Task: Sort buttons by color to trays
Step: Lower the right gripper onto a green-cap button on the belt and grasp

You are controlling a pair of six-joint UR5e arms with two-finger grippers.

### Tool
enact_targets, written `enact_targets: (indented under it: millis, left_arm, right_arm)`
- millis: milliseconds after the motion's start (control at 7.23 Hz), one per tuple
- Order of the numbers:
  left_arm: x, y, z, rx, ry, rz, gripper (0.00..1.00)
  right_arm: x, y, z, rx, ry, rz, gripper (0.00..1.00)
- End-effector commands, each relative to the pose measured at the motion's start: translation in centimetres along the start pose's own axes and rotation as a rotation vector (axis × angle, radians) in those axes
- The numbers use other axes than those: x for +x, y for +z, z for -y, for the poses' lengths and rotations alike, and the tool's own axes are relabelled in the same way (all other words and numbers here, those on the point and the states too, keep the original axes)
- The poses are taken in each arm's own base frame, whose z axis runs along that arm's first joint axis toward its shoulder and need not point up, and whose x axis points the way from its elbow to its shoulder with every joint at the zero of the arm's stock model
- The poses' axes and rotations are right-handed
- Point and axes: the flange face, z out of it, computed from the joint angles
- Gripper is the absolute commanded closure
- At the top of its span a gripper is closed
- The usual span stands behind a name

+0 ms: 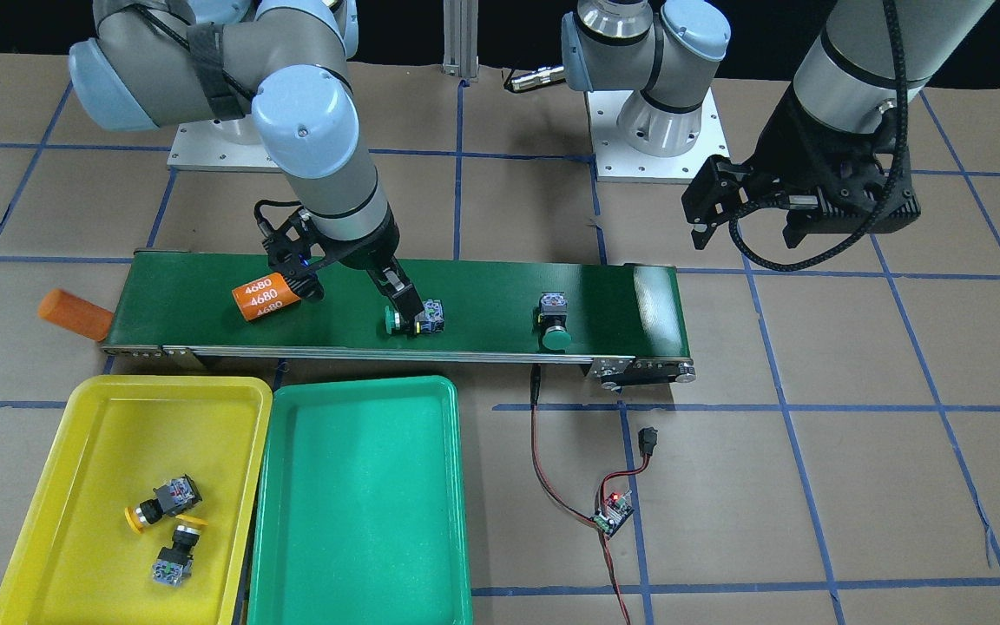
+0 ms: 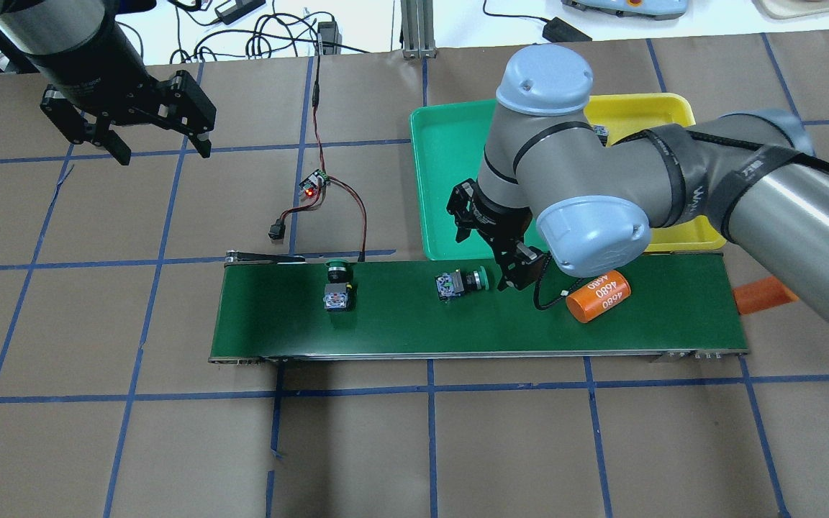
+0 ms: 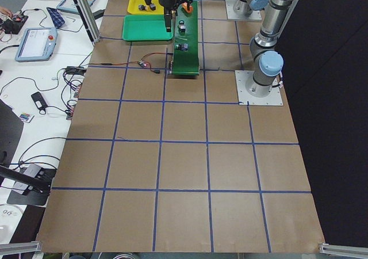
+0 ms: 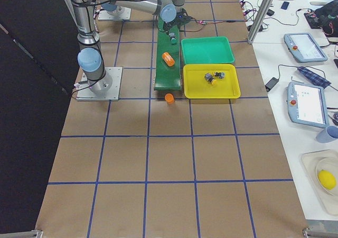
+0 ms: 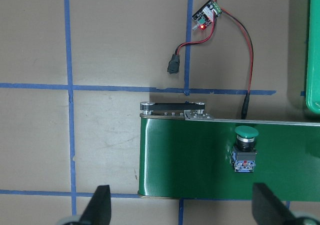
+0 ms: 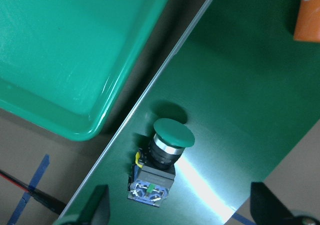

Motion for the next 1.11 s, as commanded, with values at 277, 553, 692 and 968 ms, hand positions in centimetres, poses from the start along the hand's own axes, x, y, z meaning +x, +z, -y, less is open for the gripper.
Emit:
enact_targets:
  millis: [277, 553, 692, 968]
  left_arm:
    - [0.0, -0.1, -0.1, 0.004, -0.002, -0.001, 0.0]
    - [-0.1, -0.1, 0.0, 0.004, -0.004, -0.002, 0.0]
    - [-0.1, -0.1, 0.0, 0.002, -0.005, -0.002, 0.0]
    - [0.0, -0.1, -0.1, 0.004, -0.004, -0.002, 0.0]
  right_arm:
    - [-2.6, 3.7, 0.6, 0.041, 0.132, 0.037, 0.0]
    - [-2.7, 5.3, 1.3, 0.073, 0.191, -0.001, 0.0]
    - [-2.7, 6.0, 1.6, 0.07, 0.193, -0.023, 0.0]
    - [-2.6, 6.2, 1.7, 0.074, 0.196, -0.035, 0.0]
